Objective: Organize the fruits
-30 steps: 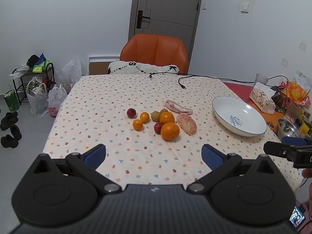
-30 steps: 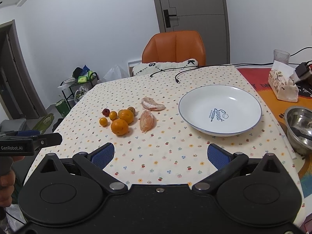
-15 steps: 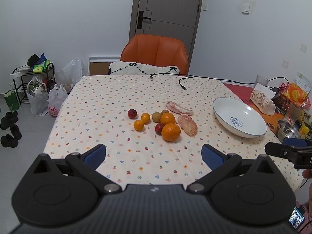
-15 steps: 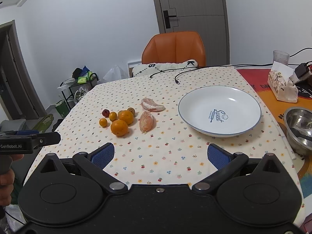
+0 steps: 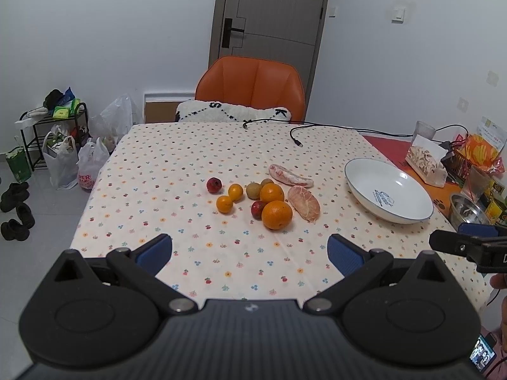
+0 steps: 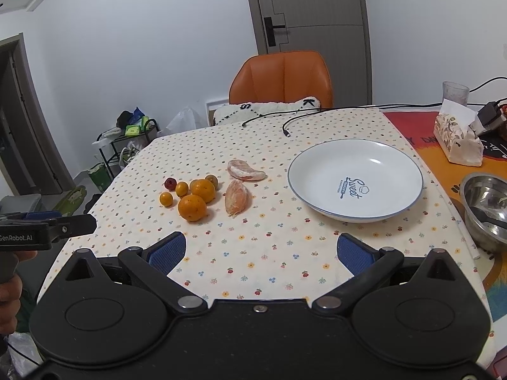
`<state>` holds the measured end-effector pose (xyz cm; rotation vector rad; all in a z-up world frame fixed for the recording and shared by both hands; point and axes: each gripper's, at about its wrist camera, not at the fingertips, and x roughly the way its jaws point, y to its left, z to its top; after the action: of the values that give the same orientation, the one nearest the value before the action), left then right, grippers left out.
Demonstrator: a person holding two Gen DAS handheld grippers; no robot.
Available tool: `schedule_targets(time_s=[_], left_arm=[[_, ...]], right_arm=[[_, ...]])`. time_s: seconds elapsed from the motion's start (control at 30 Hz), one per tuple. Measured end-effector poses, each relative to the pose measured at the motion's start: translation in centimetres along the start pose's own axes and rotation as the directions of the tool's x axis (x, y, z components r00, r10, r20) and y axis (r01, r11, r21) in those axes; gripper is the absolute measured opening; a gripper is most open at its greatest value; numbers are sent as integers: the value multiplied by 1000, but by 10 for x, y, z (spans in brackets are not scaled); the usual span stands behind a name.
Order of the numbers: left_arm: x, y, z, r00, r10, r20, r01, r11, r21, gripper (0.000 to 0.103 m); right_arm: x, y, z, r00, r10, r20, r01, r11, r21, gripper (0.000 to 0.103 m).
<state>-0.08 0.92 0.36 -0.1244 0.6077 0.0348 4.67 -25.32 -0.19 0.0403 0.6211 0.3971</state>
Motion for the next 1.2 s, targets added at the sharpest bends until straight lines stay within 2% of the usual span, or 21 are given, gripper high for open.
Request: schedule_targets(time_s=[0.37,0.53,1.2], left_arm=[[9,-3,-4,1000,-22,-9,22,1000,-3,103],[17,-3,-6,1000,-6,-3,6,1000,-2,103],[61,3,3,1000,5,-8,-5,1000,-13,103]], right_arm=[[6,-4,1,1000,-2,4,2,1000,-3,103],[13,-5,0,1000,3,1,-3,1000,-11,103],[62,-9,2,996,81,-35,-81,997,2,103]])
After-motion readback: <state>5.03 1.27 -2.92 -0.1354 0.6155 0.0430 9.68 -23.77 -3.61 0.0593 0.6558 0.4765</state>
